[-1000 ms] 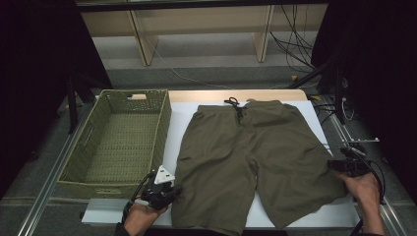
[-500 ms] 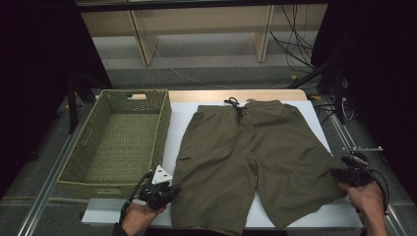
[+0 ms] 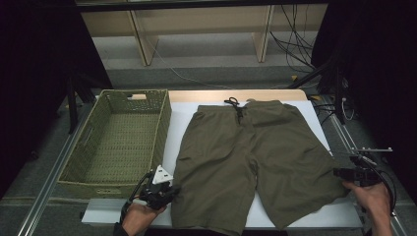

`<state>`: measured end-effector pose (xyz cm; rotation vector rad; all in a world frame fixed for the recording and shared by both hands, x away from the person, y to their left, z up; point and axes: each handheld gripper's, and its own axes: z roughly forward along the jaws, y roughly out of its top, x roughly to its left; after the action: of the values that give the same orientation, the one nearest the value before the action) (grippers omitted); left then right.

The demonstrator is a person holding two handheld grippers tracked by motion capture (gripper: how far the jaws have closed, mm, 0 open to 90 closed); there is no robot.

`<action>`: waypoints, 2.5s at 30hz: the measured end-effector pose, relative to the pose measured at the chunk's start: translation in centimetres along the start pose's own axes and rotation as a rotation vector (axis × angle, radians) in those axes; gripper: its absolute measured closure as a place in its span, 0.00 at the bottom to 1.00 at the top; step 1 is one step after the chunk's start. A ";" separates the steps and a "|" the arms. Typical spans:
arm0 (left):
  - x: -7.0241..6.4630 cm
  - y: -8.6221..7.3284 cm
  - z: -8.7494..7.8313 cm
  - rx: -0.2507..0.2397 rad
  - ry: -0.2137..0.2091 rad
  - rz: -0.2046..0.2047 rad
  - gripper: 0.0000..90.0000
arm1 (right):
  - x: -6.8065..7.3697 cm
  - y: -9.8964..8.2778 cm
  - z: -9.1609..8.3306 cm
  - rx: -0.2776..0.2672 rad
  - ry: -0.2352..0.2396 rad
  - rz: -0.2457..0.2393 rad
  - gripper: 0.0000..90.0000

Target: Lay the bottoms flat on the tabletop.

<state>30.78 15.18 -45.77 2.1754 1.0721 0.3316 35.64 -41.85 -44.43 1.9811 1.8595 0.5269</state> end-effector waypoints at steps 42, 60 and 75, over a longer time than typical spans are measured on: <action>-0.4 -0.6 -0.7 -0.001 -0.014 -0.029 0.97 | 10.7 0.8 -4.8 -0.255 0.289 -0.189 0.42; -1.5 -1.3 -1.2 0.019 0.016 -0.143 0.44 | 23.1 2.6 -4.2 -0.267 0.492 -0.426 0.32; -1.8 -1.2 -0.4 0.022 0.053 -0.144 0.39 | 27.3 2.9 -3.0 -0.235 0.522 -0.511 0.28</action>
<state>28.73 14.53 -46.19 2.1045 1.2602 0.3144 38.18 -14.76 -39.90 1.2152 2.3615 1.1088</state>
